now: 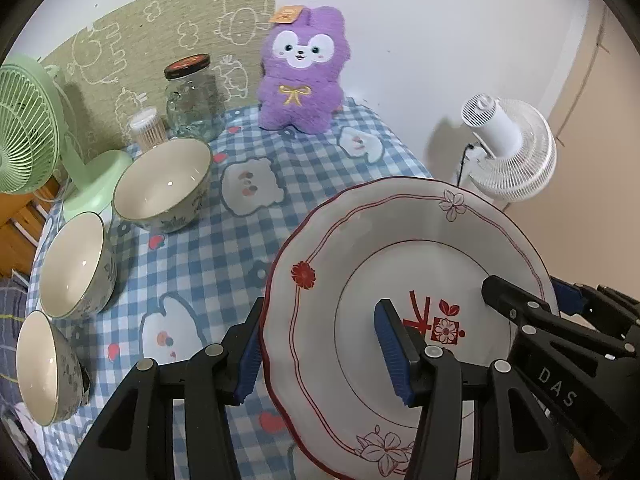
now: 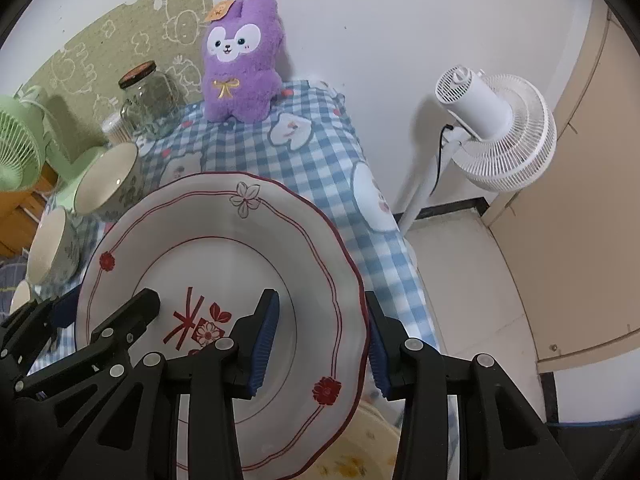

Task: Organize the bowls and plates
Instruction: 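Lift the white plate and carry it toward the flowered plate stack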

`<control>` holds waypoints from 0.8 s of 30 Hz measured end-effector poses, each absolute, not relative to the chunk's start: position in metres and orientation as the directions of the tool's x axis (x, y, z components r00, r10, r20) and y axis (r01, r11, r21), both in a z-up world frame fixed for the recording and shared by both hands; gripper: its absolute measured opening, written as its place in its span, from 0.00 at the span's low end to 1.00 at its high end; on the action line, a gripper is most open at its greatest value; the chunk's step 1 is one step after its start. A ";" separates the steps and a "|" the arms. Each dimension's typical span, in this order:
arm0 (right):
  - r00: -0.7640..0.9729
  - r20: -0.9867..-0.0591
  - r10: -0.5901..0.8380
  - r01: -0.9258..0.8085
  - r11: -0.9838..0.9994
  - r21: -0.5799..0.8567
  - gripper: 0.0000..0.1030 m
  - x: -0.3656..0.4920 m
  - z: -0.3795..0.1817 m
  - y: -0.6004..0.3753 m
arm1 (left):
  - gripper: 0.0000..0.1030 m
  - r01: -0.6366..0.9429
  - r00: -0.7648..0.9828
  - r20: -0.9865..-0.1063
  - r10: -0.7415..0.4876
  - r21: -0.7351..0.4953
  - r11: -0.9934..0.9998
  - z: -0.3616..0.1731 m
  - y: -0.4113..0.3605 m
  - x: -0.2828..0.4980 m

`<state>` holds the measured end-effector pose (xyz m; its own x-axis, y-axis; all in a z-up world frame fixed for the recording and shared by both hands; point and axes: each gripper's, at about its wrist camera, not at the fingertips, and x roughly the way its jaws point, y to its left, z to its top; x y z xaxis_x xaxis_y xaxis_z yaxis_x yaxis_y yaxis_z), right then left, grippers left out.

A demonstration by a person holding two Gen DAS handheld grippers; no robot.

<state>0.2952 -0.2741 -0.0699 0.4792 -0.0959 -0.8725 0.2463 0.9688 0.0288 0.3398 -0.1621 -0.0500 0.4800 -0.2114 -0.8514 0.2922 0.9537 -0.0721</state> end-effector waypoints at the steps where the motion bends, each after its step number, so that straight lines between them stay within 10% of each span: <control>1: 0.479 -0.873 -0.097 0.251 0.968 0.030 0.43 0.291 -0.070 -0.275 | 0.52 0.297 0.478 -0.852 -0.213 -0.071 0.952 -0.050 -0.163 0.335; 24: 0.397 -0.912 -0.103 0.306 0.952 0.026 0.43 0.206 -0.092 -0.280 | 0.52 0.339 0.372 -0.898 -0.235 -0.104 0.935 -0.068 -0.176 0.267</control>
<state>0.2060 -0.2795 -0.0918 0.3969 -0.1031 -0.9121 0.3062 0.9516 0.0256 0.2671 -0.1763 -0.0679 0.3720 -0.2350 -0.8980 0.3392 0.9349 -0.1041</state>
